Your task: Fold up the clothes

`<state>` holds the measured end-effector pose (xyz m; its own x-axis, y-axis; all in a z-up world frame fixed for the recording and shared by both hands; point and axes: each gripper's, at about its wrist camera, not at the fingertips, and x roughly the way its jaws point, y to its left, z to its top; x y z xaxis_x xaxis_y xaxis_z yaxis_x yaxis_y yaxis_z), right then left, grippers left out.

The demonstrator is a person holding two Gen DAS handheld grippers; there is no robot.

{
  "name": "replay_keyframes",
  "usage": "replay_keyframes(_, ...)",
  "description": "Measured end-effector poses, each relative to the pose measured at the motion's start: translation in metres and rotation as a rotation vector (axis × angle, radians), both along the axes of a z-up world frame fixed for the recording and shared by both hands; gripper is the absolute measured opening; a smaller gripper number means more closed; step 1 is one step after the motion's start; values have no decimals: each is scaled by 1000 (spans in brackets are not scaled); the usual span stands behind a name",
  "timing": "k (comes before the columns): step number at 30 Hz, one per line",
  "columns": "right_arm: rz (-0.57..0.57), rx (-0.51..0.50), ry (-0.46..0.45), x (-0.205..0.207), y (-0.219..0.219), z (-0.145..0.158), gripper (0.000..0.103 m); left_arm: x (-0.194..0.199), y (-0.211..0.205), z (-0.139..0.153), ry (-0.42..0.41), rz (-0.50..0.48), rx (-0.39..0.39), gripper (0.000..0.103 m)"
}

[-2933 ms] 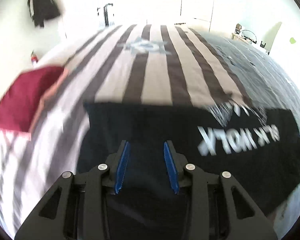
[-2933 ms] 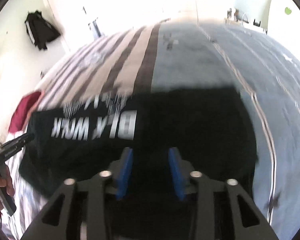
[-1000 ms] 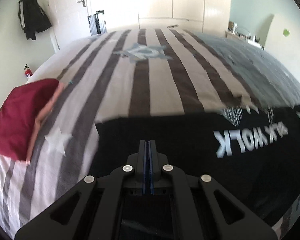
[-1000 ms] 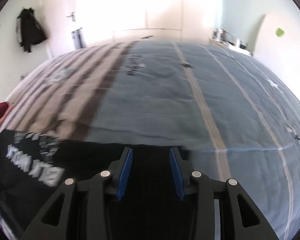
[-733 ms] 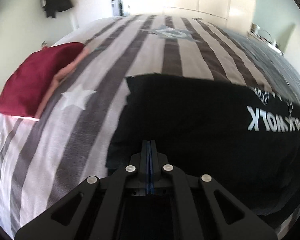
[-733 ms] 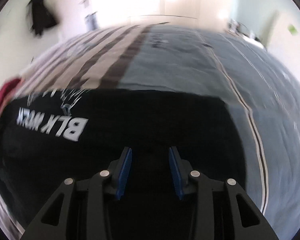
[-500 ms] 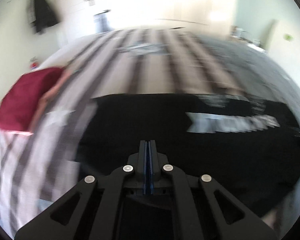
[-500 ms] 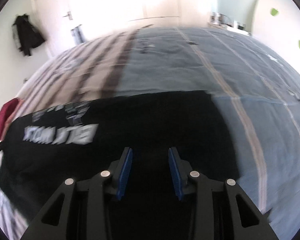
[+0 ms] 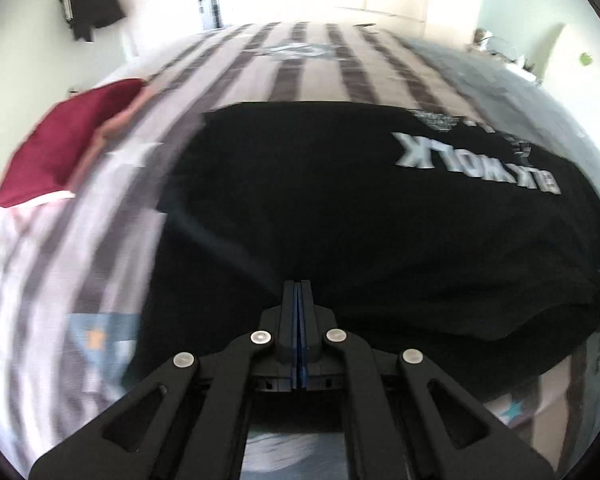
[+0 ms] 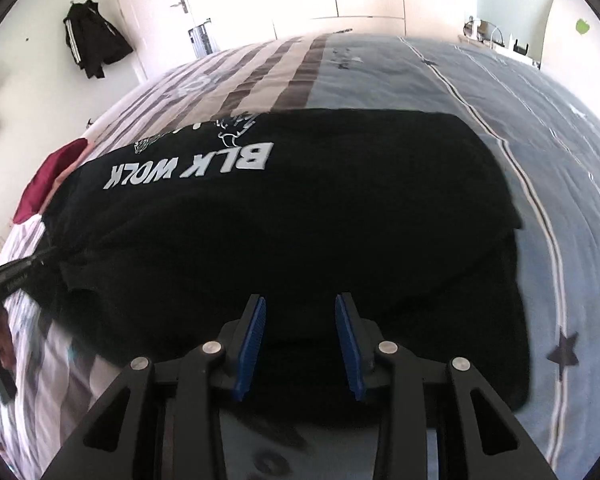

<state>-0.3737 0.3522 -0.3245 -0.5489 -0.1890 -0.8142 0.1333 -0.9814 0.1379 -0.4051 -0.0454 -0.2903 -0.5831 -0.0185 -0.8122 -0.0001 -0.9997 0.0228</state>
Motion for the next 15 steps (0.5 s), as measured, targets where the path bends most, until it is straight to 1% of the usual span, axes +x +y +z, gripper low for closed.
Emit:
replay_keyframes(2,-24,22,-10,2,7,8,34,-3,-2,12,39,3,5,2)
replay_keyframes(4,-72,13,11,-3,19,18,34,-12,-2,23,91,-7,-3,2)
replay_keyframes(7,-151,10,58,-19,41,28,34,-31,-7,24,111,-8,-4,2)
replay_keyframes(9,-175,18,74,-32,50,26,34,-43,-10,17,108,-10,-23,2)
replay_keyframes(10,-183,23,79,-39,54,24,34,-50,-12,9,94,-6,-46,2)
replay_keyframes(11,-185,35,75,-46,56,20,34,-53,-19,-2,62,11,-67,2)
replay_keyframes(12,-191,41,56,-53,61,11,34,-53,-26,-8,42,24,-71,2)
replay_keyframes(13,-197,32,39,-55,68,3,31,-54,-32,-11,33,31,-65,2)
replay_keyframes(15,-197,16,24,-54,78,-5,16,-56,-43,-17,17,45,-54,2)
